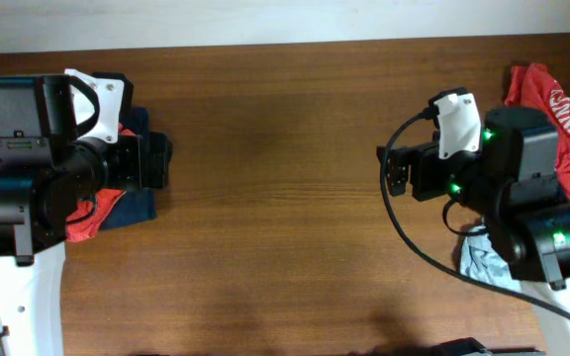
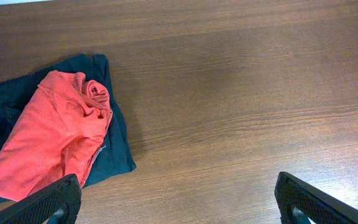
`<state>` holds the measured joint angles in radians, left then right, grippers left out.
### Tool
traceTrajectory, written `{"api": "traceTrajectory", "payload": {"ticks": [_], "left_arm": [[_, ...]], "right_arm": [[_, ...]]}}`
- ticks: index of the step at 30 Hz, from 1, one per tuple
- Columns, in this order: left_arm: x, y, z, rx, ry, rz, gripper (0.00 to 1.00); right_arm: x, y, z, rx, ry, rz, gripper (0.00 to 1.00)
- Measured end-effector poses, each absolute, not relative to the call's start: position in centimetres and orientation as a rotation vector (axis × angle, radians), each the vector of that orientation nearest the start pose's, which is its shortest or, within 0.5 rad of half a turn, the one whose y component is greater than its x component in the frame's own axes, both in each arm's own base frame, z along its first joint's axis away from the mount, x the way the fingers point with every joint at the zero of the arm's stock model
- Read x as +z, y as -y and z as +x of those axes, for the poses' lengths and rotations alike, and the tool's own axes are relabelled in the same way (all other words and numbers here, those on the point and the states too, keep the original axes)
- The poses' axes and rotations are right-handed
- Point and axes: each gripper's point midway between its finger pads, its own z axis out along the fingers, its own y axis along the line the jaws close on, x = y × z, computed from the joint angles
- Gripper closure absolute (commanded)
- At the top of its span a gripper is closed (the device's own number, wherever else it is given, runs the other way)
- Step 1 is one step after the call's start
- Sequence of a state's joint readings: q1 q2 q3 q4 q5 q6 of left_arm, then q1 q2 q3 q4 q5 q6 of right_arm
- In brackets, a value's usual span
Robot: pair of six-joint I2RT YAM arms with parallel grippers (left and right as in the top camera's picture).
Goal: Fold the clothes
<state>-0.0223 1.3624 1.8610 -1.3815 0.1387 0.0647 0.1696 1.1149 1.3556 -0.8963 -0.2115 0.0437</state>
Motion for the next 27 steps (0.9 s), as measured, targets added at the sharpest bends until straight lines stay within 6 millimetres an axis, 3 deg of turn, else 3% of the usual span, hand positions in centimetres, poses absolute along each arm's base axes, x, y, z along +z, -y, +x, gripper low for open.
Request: {"api": "traceTrajectory", "payload": {"ticks": [18,23,27], "left_arm": [[35.3,3.1,30.6,-0.152,-2.442,0.167,0.01],[35.3,3.1,30.6,-0.152,-2.442,0.167,0.01],[35.3,3.1,30.6,-0.152,-2.442,0.167,0.01]], "right_arm": [[26.4,-9.4,33.5,0.352,-2.401,-0.253,0.01],[27.0,-10.4,33.0,0.389,-2.363,-0.389,0.01],[29.5,-11.1,31.4,0.422,-2.261,-0.484,0.01]]}}
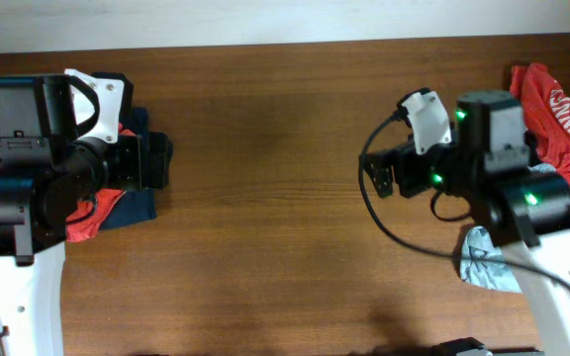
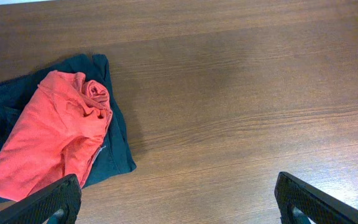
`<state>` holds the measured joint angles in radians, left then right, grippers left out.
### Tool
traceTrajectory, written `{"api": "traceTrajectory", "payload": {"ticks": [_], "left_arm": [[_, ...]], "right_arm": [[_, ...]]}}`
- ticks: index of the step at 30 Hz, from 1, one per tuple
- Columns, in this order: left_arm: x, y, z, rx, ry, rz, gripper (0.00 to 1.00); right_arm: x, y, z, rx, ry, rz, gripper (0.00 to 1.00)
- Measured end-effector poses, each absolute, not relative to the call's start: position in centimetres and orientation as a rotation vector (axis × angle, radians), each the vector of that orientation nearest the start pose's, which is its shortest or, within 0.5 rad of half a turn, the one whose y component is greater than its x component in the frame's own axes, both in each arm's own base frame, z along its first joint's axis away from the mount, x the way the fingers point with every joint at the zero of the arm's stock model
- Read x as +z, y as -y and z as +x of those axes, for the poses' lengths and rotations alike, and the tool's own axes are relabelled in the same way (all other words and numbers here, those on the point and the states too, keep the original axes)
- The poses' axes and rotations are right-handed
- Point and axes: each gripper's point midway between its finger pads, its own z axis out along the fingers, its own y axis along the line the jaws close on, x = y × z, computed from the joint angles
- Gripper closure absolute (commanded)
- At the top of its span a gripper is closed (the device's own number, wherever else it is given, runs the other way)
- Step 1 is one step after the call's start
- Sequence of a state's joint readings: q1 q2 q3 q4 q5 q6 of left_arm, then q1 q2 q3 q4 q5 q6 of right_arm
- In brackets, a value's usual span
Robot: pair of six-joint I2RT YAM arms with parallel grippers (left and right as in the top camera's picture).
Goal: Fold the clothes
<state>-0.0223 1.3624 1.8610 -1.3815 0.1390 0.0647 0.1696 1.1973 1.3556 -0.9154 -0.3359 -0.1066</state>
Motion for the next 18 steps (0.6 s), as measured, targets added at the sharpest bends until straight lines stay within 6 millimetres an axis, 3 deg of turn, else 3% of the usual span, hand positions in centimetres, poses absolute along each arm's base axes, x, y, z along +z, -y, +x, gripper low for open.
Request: {"api": "traceTrajectory", "payload": {"ticks": [4,7,18], "left_arm": [[35.3,3.1,30.6,-0.152,-2.442,0.167,0.01],[35.3,3.1,30.6,-0.152,-2.442,0.167,0.01],[35.3,3.1,30.6,-0.152,-2.442,0.167,0.01]], "right_arm": [[32.2,-11.2,29.5,0.422,-2.160,-0.522,0.01],[33.1,-11.2,28.8,0.422,-2.126,-0.533,0.01],[31.1,-11.4,29.3,0.444,-2.203,-0.543,0.01]]}}
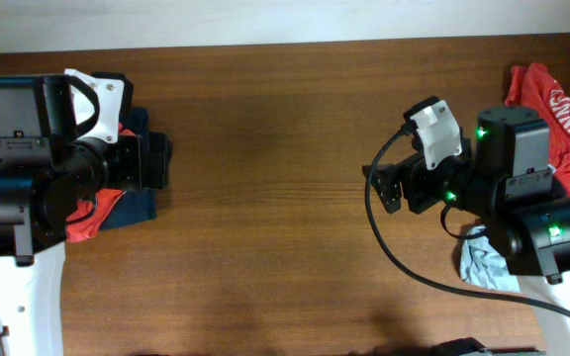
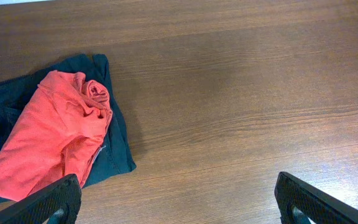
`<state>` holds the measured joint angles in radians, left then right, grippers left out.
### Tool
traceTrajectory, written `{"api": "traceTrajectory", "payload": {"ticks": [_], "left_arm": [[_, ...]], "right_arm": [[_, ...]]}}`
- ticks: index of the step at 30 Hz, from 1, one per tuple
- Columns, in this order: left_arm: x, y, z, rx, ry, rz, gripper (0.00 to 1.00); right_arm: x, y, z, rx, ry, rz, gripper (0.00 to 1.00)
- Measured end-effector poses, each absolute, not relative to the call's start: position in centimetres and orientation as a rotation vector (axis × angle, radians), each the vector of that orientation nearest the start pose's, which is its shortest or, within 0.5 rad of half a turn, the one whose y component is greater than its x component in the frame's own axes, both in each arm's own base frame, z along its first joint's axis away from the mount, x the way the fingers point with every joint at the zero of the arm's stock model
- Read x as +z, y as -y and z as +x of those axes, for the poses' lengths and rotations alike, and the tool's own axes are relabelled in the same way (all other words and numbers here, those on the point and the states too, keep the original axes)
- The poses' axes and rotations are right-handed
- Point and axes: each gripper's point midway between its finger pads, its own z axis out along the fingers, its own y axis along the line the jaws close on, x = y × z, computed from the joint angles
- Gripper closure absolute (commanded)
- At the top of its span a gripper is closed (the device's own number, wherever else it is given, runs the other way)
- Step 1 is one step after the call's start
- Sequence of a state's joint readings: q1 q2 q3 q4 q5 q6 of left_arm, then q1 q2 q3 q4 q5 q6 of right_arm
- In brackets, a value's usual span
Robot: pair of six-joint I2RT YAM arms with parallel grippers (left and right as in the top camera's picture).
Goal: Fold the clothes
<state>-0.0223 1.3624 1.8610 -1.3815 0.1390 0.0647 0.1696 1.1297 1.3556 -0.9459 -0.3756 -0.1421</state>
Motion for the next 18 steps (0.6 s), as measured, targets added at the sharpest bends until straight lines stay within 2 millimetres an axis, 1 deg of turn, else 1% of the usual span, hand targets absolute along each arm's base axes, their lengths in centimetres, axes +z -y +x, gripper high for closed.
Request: {"api": "traceTrajectory", "payload": {"ticks": [3,6,8,10,11,12,13,16,18], "left_arm": [[35.3,3.1,30.6,-0.152,-2.442,0.167,0.01],[35.3,3.1,30.6,-0.152,-2.442,0.167,0.01],[35.3,3.1,30.6,-0.151,-2.442,0.167,0.01],[35.3,3.1,30.6,-0.151,-2.442,0.167,0.01],[35.3,3.1,30.6,-0.152,-2.442,0.167,0.01],[35.3,3.1,30.6,-0.152,-2.443,0.167,0.01],[35.3,3.1,30.6,-0.151,-2.443,0.167,0.01],[35.3,3.1,30.6,-0.151,-2.442,0.167,0.01],[35.3,3.1,30.6,-0.151,-2.443,0.167,0.01]], "right_arm": [[31.8,-11.5,28.7,0.453,-2.179,-0.551,0.01],[34.3,-11.2,26.7,0.428,-2.080,-0.573,0.01],[36.8,-10.8,24.3,0.397,-1.972,-0.590,0.01],[39.0,-10.2,22.1,0.363,-1.878,-0.589,0.02],[40.4,-9.7,20.6,0.332,-1.813,-0.580,0.01],[41.1,-9.5,19.8,0.317,-1.779,-0.576,0.01],[42.2,-9.0,18.4,0.293,-1.726,-0.566,0.01],[43.4,-8.5,16.5,0.262,-1.659,-0.558,0.01],[43.6,-8.2,16.0,0.250,-1.642,-0.554,0.01]]}}
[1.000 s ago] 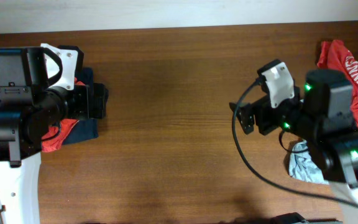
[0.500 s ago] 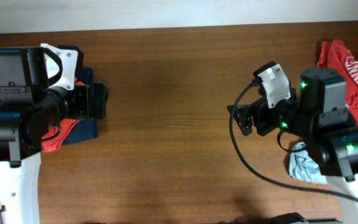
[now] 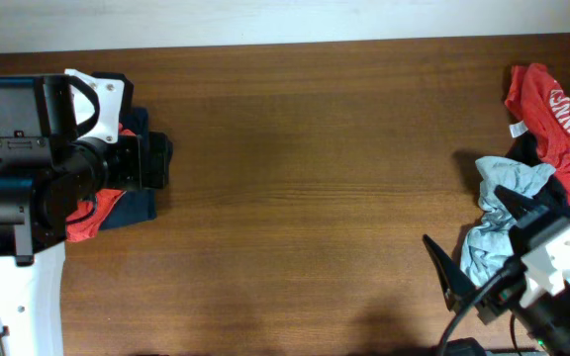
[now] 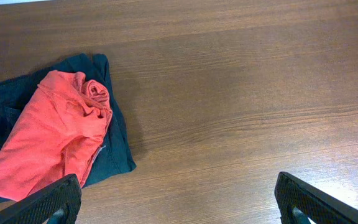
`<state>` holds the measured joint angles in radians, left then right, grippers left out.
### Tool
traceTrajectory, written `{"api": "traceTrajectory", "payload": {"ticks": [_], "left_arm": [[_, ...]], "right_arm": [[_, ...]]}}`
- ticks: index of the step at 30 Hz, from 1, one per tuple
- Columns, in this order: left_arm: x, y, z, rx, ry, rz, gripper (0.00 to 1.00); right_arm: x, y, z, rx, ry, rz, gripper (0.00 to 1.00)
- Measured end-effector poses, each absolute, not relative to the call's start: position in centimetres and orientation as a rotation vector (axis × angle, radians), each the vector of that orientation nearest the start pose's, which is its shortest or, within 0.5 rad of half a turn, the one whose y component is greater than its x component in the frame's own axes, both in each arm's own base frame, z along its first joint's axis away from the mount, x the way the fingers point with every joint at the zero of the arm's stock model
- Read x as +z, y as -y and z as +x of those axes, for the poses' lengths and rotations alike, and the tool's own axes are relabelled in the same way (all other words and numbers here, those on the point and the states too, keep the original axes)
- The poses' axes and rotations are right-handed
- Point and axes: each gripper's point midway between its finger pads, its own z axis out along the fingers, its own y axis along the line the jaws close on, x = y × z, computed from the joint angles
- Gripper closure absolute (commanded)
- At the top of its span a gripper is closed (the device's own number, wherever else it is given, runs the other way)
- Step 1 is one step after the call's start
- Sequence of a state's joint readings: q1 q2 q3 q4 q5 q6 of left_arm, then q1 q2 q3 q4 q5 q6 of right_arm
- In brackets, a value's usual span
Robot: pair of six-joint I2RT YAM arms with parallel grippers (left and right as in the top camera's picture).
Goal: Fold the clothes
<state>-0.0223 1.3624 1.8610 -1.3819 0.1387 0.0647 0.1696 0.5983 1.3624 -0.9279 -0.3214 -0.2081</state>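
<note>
A folded orange-red garment lies on a folded dark blue one at the table's left; in the overhead view this pile is mostly under my left arm. My left gripper hangs open above bare wood to the right of the pile, holding nothing. A crumpled pale blue garment lies at the right, beside a loose red garment. My right gripper is at the lower right with its fingers spread wide over the pale blue garment, open.
The wooden table stretches between the two arms. The red garment and a dark item lie heaped against the right edge. A white wall strip runs along the table's far edge.
My right arm has gone from the middle right of the table to the lower right corner. Its gripper is now over the pale blue garment, which shows much more. The left arm has not moved.
My right gripper stood out over bare wood at the middle right through all three earlier moments, shifting slightly, with its arm covering most of the pale blue garment. Now it is back at the lower right, over that garment. The left arm and the folded pile stayed still throughout.
</note>
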Motion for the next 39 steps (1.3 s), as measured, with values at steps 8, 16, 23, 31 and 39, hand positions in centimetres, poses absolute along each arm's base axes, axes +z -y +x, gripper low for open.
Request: {"api": "traceTrajectory", "payload": {"ticks": [8,16,23,31,39], "left_arm": [[35.3,3.1,30.6,-0.152,-2.443,0.167,0.01],[35.3,3.1,30.6,-0.151,-2.443,0.167,0.01],[35.2,3.1,30.6,-0.152,-2.446,0.167,0.01],[35.3,3.1,30.6,-0.151,-2.444,0.167,0.01],[35.2,3.1,30.6,-0.151,-2.447,0.167,0.01]], "right_arm": [[42.6,-8.0,15.5,0.245,-1.683,-0.550,0.01],[40.0,-6.3,16.5,0.156,-1.791,-0.486,0.01],[31.3,-5.0,22.0,0.062,-1.897,-0.410,0.01],[21.1,-3.6,22.7,0.046,-1.887,-0.320,0.02],[16.6,-3.6,21.6,0.070,-1.855,-0.312,0.01]]}}
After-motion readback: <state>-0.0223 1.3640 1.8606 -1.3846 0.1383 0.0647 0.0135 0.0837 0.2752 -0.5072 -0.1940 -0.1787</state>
